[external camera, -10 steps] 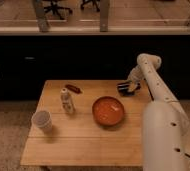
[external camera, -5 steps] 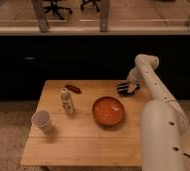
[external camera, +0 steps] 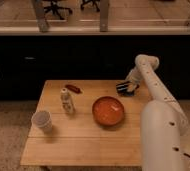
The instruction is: Place the eraser on the white sponge
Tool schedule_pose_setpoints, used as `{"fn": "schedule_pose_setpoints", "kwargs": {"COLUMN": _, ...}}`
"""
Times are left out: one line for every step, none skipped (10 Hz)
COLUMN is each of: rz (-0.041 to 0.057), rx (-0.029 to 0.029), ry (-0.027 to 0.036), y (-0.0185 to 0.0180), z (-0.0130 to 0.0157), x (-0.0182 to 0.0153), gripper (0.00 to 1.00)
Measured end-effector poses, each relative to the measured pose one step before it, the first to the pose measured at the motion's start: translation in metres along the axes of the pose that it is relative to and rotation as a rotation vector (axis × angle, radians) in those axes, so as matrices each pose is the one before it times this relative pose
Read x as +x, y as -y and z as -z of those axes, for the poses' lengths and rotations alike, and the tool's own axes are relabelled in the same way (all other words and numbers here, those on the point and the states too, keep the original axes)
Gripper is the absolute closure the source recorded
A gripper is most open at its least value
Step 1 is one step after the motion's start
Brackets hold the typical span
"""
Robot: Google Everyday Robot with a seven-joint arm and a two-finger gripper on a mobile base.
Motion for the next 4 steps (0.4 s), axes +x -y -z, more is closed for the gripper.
{"fn": "schedule_pose_setpoints", "kwargs": {"rz": 0.00226, "rx": -0.00061, "ry": 0.00003, "y": -0.00011, "z": -0.00019, "x": -0.00032, "gripper": 0.2}}
{"fn": "schedule_pose_setpoints", "kwargs": {"rz": 0.0017, "rx": -0.00015, "ry": -0.0001, "y": -0.00005, "z": 0.00002, "x": 0.0, "gripper": 0.2}}
{"fn": "schedule_pose_setpoints", "kwargs": {"rz": 0.00083, "rx": -0.00059, "ry": 0.00006, "y": 0.0, "z": -0.0003, "x": -0.0005, "gripper": 0.2}}
{"fn": "schedule_pose_setpoints", "kwargs": {"rz": -0.00051, "rx": 0.0001, "ry": -0.00003, "y": -0.00025, "z": 0.00004, "x": 0.00039, "gripper": 0.2}}
